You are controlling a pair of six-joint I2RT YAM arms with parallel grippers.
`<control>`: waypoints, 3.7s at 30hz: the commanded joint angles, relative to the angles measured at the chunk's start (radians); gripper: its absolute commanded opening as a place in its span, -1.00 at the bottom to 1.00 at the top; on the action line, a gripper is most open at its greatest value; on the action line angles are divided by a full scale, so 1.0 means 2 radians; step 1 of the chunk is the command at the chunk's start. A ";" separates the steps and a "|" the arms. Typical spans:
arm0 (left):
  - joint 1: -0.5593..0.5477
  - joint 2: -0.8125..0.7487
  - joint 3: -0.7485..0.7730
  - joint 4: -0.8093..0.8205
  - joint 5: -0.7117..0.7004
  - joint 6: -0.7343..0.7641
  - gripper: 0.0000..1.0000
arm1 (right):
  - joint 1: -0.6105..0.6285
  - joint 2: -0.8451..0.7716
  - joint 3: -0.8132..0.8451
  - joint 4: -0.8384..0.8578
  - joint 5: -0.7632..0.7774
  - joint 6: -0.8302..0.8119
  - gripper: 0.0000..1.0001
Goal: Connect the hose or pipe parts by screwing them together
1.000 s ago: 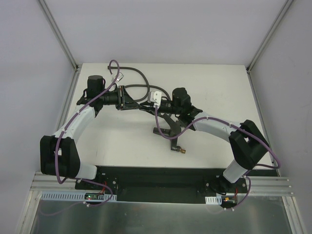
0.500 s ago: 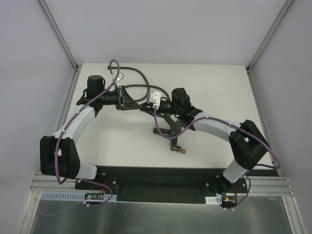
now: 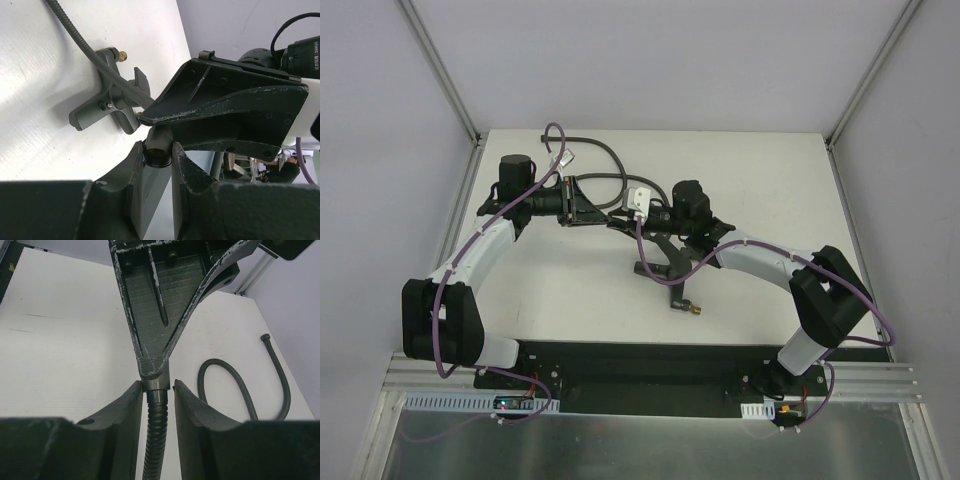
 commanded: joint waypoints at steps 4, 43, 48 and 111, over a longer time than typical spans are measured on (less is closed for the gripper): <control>-0.005 -0.009 0.000 0.018 0.020 0.008 -1.00 | 0.002 -0.011 0.016 0.040 -0.012 0.015 -0.34; -0.225 -0.044 -0.158 0.199 -0.369 -0.088 0.36 | -0.091 -0.088 -0.005 -0.066 0.113 -0.023 -0.99; -0.251 -0.004 -0.158 0.294 -0.413 -0.120 0.38 | -0.092 -0.095 -0.013 -0.067 0.118 -0.022 -0.99; 0.018 -0.011 -0.010 -0.164 -0.347 0.061 -0.50 | -0.009 -0.146 -0.212 -0.022 0.187 0.033 -0.99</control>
